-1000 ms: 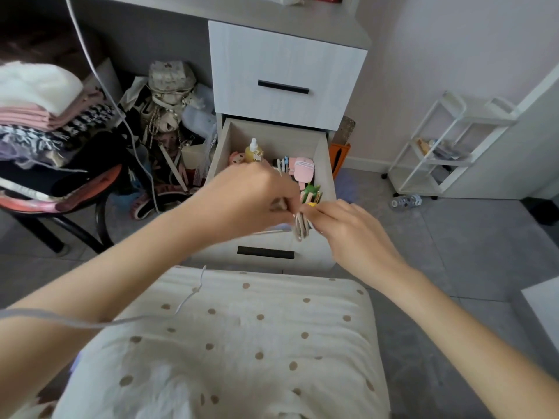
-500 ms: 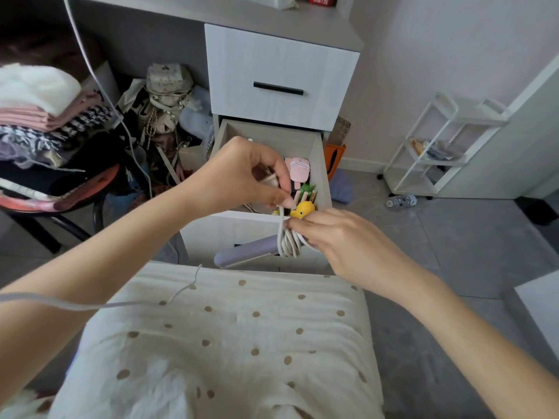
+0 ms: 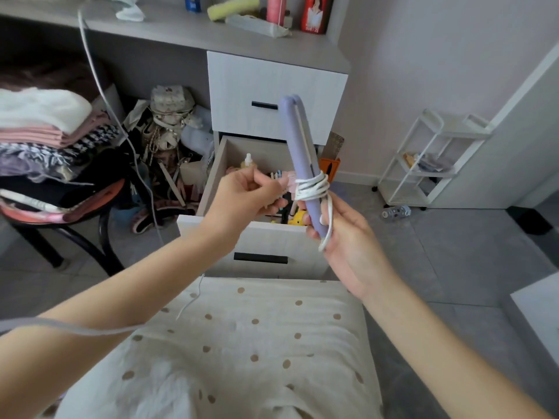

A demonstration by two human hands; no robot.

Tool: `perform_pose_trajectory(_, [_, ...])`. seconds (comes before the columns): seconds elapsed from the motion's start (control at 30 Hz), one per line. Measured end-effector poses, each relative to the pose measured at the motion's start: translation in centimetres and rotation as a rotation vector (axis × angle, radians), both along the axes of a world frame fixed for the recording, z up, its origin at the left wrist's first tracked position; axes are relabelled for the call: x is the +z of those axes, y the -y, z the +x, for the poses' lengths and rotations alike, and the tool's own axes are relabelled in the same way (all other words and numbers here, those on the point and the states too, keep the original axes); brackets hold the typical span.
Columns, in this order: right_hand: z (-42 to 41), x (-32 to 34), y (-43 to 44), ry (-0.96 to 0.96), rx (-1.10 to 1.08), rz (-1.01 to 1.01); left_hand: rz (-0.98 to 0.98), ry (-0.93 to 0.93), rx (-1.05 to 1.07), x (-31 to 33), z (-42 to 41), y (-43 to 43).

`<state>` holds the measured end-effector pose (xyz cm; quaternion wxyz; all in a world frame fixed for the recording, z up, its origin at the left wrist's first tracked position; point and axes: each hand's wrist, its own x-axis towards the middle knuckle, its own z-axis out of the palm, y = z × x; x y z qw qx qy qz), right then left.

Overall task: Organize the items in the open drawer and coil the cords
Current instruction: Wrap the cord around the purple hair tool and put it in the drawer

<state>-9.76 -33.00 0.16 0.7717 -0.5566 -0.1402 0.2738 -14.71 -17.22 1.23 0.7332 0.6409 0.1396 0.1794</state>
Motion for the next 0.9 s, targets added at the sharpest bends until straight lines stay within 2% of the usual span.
perform_pose_trajectory(0.07, [0.2, -0.4, -0.3, -0.05, -0.09, -0.058, 0.134, -0.018, 0.067, -0.4, -0.5, 0.7])
perform_pose_trajectory(0.17, [-0.1, -0.3, -0.1, -0.155, -0.166, -0.112, 0.479, 0.002, 0.075, -0.6, -1.5, 1.8])
perform_pose_trajectory(0.27, [-1.0, 0.3, 0.6, 0.049, -0.224, -0.297, 0.768, 0.063, 0.077, -0.4, -2.6, 2.5])
perform_pose_trajectory(0.37, [-2.0, 1.4, 1.6, 0.203, -0.321, -0.438, 0.869, 0.092, -0.078, 0.3, -3.4, 3.3])
perform_pose_trajectory(0.5, [-3.4, 2.1, 4.7, 0.409, -0.159, -0.511, 1.007, 0.128, -0.175, 1.3, -4.0, 4.5])
perform_pose_trajectory(0.6, [-3.5, 3.1, 5.9, 0.439, -0.194, -0.592, 1.323, 0.271, -0.123, 1.9, -4.2, 4.4])
perform_pose_trajectory(0.67, [-3.4, 3.5, 6.0, 0.486, -0.137, -0.616, 1.539, 0.387, -0.057, 2.5, -4.1, 4.0])
perform_pose_trajectory(0.8, [-2.3, 3.5, 5.5, 0.659, -0.004, -0.631, 1.722, 0.49, -0.112, 2.7, -2.6, 2.5])
perform_pose_trajectory(0.9, [0.2, 3.0, 4.2, 0.795, 0.057, -0.722, 1.723, 0.439, -0.191, 1.8, -0.6, 0.9])
